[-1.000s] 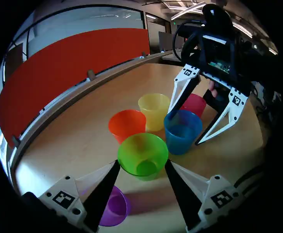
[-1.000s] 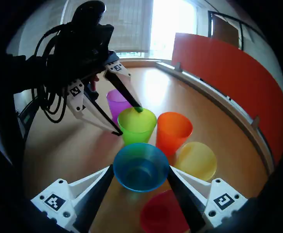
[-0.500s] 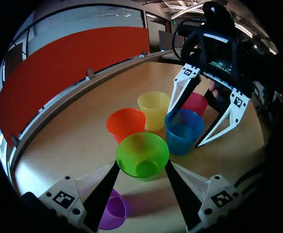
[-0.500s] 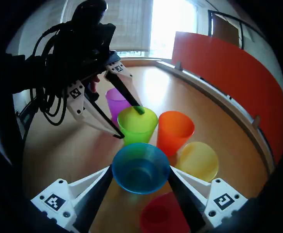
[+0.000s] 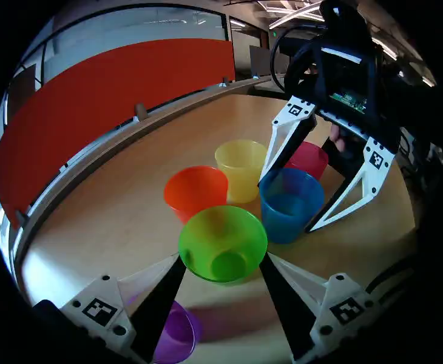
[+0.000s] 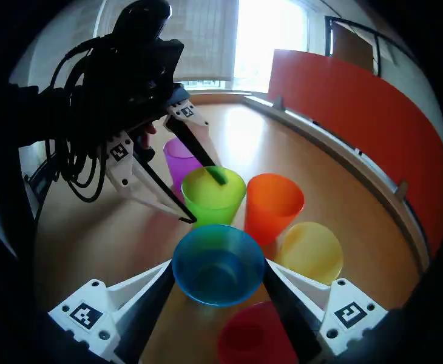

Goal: Pour water

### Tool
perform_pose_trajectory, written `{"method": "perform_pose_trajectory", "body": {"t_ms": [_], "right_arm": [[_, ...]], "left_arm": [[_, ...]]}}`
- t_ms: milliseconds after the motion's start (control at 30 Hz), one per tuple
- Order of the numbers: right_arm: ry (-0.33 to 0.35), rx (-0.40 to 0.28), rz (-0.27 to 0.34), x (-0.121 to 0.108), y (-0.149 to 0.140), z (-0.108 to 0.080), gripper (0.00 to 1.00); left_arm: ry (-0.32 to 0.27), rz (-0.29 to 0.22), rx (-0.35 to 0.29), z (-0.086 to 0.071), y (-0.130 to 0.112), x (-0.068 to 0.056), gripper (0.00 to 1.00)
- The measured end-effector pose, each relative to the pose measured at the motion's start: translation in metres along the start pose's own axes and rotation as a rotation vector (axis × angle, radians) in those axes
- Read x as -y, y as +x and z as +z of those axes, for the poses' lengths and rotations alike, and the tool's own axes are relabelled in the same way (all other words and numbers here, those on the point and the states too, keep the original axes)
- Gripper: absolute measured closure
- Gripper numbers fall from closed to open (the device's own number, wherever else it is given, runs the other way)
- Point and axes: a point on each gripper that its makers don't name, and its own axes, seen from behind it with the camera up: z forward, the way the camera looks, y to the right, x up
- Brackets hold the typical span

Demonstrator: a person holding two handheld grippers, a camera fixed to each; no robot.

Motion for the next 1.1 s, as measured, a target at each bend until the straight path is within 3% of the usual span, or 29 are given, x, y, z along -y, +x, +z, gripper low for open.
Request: {"method": "perform_pose_trajectory", "body": {"t_ms": [567,1100], "right_arm": [[-0.006,0.006,-0.007,0.0004,-0.0005,0.001,0.08],[0.006,0.002,0.007,0.0057,0.001,-0.0009,0.08]], "left_arm": [[0.023,-0.013,0.0,0.0048,-0.0004,0.0014,0.16],[0.022,-0.013,-0.015,-0.0041,-0.0006,0.0,0.17]]}}
